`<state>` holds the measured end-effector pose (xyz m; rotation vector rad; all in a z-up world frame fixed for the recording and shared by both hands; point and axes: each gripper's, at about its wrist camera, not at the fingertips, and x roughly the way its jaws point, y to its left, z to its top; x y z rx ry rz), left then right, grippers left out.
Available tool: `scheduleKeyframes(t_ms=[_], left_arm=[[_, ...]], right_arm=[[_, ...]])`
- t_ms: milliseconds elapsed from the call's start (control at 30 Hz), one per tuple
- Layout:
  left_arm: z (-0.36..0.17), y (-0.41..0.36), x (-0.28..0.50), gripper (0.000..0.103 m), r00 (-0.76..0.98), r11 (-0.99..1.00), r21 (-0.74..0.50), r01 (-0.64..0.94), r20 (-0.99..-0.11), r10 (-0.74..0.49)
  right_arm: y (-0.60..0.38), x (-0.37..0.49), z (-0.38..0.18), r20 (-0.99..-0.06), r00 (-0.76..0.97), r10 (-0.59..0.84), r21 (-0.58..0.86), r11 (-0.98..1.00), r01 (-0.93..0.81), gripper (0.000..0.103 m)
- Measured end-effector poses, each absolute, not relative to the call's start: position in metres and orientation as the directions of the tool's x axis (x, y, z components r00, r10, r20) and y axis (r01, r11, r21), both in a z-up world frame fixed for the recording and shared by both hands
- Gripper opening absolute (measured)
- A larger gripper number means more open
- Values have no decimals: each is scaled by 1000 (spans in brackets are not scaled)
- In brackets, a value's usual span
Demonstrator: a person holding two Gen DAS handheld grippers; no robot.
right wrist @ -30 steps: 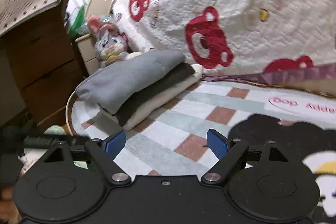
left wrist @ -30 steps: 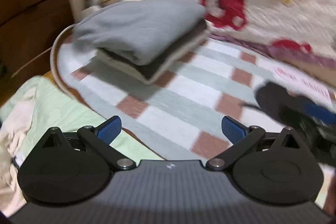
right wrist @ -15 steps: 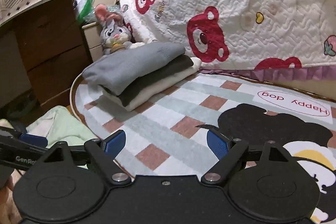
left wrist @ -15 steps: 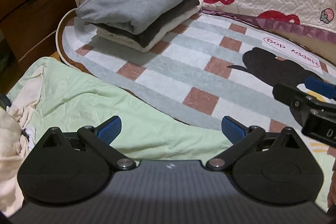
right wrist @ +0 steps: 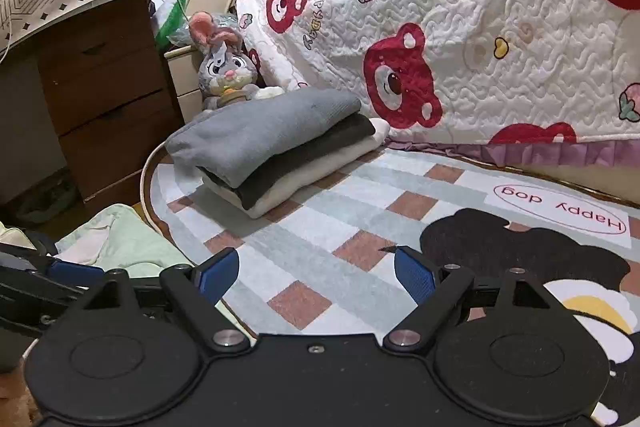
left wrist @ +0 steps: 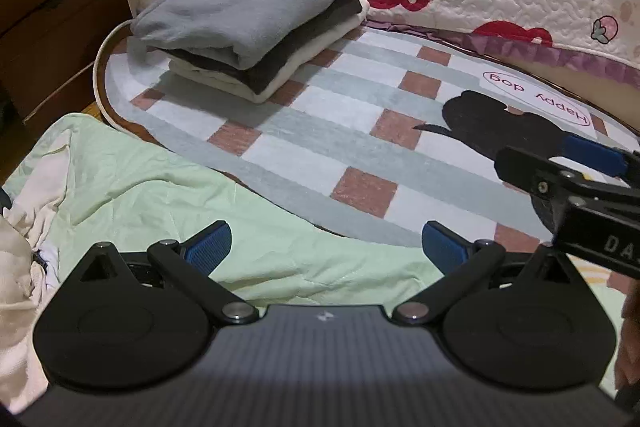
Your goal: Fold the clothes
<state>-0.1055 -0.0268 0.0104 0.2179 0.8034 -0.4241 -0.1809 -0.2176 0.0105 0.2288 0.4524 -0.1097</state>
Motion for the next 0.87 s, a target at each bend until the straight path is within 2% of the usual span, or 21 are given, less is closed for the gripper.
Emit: scheduleKeyframes(t_ms=[867], left_arm=[[8,-30,-109,103,621,889,72,452,-741,-255]], right_arm=[[-220,-181,9,-465,885,-15,277,947,161,88]])
